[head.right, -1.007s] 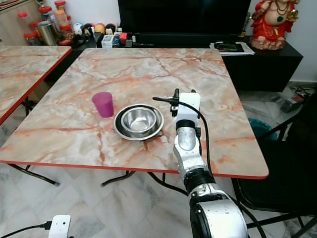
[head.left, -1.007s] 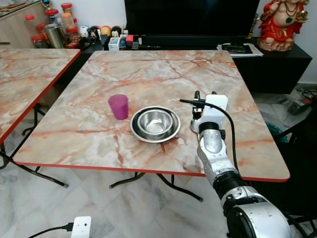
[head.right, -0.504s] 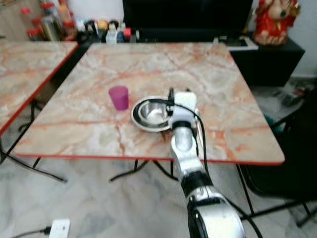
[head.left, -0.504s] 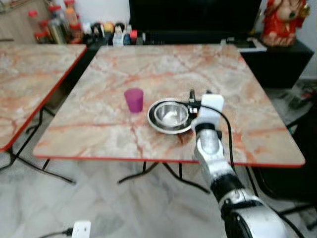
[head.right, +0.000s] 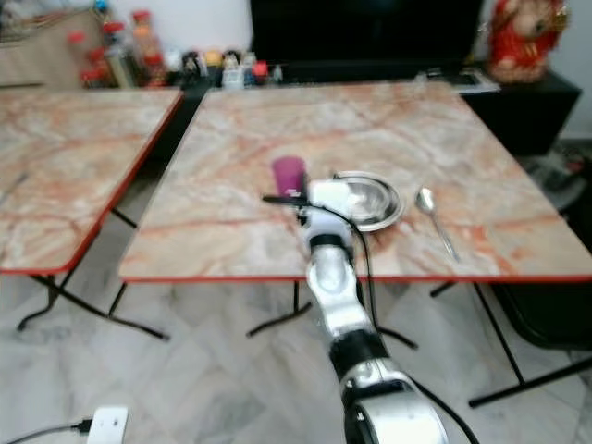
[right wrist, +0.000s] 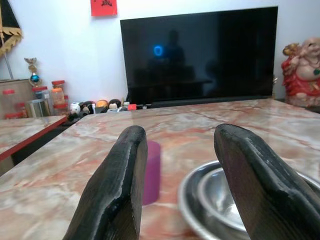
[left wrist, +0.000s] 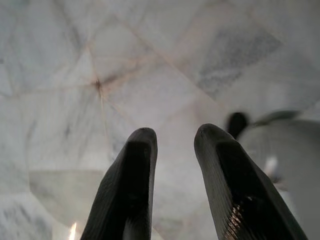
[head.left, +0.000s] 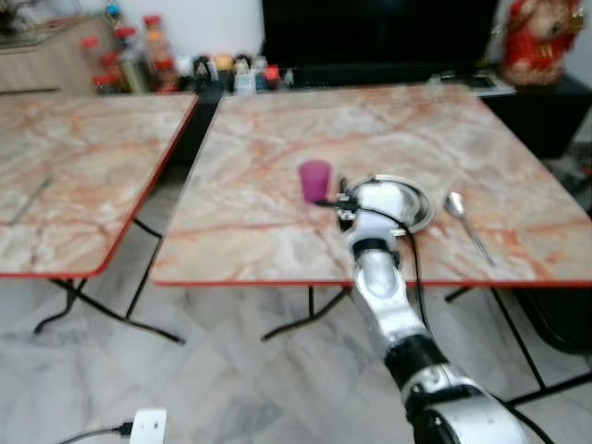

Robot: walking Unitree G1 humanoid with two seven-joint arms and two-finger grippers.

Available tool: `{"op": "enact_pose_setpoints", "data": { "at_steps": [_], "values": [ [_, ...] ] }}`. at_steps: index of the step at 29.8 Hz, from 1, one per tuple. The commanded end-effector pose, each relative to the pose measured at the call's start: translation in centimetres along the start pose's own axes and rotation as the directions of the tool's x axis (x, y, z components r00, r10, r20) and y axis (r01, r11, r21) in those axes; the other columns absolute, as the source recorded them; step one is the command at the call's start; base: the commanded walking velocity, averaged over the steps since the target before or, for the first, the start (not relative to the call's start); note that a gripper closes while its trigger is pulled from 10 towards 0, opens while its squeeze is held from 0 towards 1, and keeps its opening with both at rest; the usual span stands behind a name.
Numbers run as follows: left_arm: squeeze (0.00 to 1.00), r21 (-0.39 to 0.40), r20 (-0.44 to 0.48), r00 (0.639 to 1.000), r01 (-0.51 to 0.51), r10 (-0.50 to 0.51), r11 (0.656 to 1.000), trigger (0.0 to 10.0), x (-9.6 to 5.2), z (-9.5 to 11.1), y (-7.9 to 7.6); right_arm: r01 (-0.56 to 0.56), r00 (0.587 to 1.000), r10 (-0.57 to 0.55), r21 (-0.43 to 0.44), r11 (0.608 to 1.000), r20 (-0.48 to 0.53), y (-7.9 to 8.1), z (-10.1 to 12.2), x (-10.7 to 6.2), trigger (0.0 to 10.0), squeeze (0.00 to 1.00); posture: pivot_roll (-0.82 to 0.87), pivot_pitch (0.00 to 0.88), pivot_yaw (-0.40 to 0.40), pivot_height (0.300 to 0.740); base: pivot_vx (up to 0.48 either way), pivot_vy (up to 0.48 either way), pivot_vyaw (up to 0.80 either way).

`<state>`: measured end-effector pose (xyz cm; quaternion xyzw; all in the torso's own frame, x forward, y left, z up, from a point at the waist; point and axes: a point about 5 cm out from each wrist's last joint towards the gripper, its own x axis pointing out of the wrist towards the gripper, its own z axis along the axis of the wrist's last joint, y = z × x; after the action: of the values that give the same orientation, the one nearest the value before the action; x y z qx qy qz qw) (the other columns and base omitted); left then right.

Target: Setting the table

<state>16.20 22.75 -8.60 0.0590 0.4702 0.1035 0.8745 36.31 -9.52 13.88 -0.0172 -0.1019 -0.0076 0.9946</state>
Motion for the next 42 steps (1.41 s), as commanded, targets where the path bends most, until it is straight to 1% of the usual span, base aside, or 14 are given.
{"op": "enact_pose_setpoints", "data": {
  "at_steps": [1,11,16,20,23,24,25,26,28,31,34,38,41,42],
  "values": [
    [0.00,0.005,0.004,1.000,-0.019,0.019,1.000,10.0,0.0,0.2,0.7,-0.030,0.999,0.030,0.016,0.999,0.014,1.1,0.7,0.2,10.0,0.00,0.02,0.000,0.038,0.740,0.000,0.480,0.00],
    [0.00,-0.009,0.001,1.000,-0.022,0.022,1.000,10.0,0.0,0.0,0.5,-0.006,1.000,0.005,-0.008,1.000,-0.031,0.1,-0.6,-0.3,10.0,0.00,0.02,0.000,0.028,0.740,0.000,0.480,0.00],
    [0.00,-0.018,-0.005,1.000,-0.025,0.025,1.000,10.0,0.0,-0.2,0.4,-0.016,0.998,0.013,-0.034,0.999,-0.068,-0.6,-1.8,-1.1,10.0,0.00,0.02,0.000,0.021,0.740,0.000,0.480,0.00],
    [0.00,-0.026,-0.007,1.000,-0.026,0.026,0.999,10.0,-0.1,-0.3,0.4,-0.024,0.985,0.022,-0.008,1.000,-0.169,-1.7,-4.3,-2.6,10.0,0.00,0.02,0.000,0.015,0.740,0.000,0.480,0.00],
    [0.00,-0.027,-0.007,1.000,-0.027,0.027,0.999,10.0,-0.1,-0.3,0.3,-0.025,0.982,0.024,-0.001,1.000,-0.186,-1.9,-4.7,-2.9,10.0,0.00,0.02,0.000,0.015,0.740,0.000,0.480,0.00],
    [0.00,-0.029,-0.008,1.000,-0.027,0.027,0.999,10.0,-0.1,-0.4,0.3,-0.051,0.971,0.043,-0.026,0.998,-0.234,-2.3,-6.0,-3.9,10.0,0.00,0.01,0.000,0.008,0.740,0.000,0.480,0.00],
    [0.00,-0.031,-0.009,1.000,-0.028,0.027,0.999,10.0,-0.1,-0.4,0.2,-0.094,0.937,0.066,-0.066,0.993,-0.344,-3.1,-8.5,-5.9,10.0,0.00,0.01,0.000,0.008,0.740,0.000,0.480,0.00],
    [0.00,-0.031,-0.010,1.000,-0.028,0.027,0.999,10.0,-0.1,-0.5,0.2,-0.095,0.914,0.058,-0.074,0.993,-0.401,-3.6,-9.6,-6.9,10.0,0.00,0.01,0.000,0.006,0.740,0.000,0.480,0.00],
    [0.00,-0.031,-0.010,1.000,-0.027,0.027,0.999,10.0,-0.1,-0.5,0.2,-0.090,0.902,0.050,-0.075,0.993,-0.430,-3.9,-10.1,-7.4,10.0,0.00,0.01,0.000,0.006,0.740,0.000,0.480,0.00],
    [0.00,-0.034,-0.008,1.000,-0.027,0.027,0.999,10.0,-0.1,-0.4,0.1,-0.062,0.832,0.019,-0.058,0.996,-0.555,-4.9,-12.4,-9.8,10.0,0.00,0.02,0.000,0.003,0.740,0.000,0.480,0.00],
    [0.00,-0.033,-0.006,1.000,-0.026,0.026,0.999,10.0,-0.1,-0.3,0.1,-0.090,0.766,0.011,-0.090,0.992,-0.642,-5.6,-13.9,-11.9,10.0,0.00,0.02,0.000,0.006,0.740,0.000,0.480,0.00],
    [0.00,-0.033,-0.006,1.000,-0.026,0.026,0.999,10.0,-0.1,-0.3,0.1,-0.105,0.708,0.002,-0.103,0.989,-0.706,-6.2,-15.0,-13.6,10.0,0.00,0.02,0.000,0.010,0.740,0.000,0.480,0.00],
    [0.00,-0.032,-0.005,1.000,-0.027,0.026,0.999,10.0,-0.1,-0.3,0.1,-0.121,0.649,-0.014,-0.120,0.985,-0.761,-6.7,-15.9,-15.2,10.0,0.00,0.02,0.000,0.010,0.740,0.000,0.480,0.00],
    [0.00,-0.030,-0.005,1.000,-0.027,0.027,0.999,10.0,-0.1,-0.3,0.1,-0.130,0.614,-0.015,-0.120,0.984,-0.789,-6.8,-16.4,-16.2,10.0,0.00,0.02,0.000,0.012,0.740,0.000,0.480,0.00]
  ]
}}
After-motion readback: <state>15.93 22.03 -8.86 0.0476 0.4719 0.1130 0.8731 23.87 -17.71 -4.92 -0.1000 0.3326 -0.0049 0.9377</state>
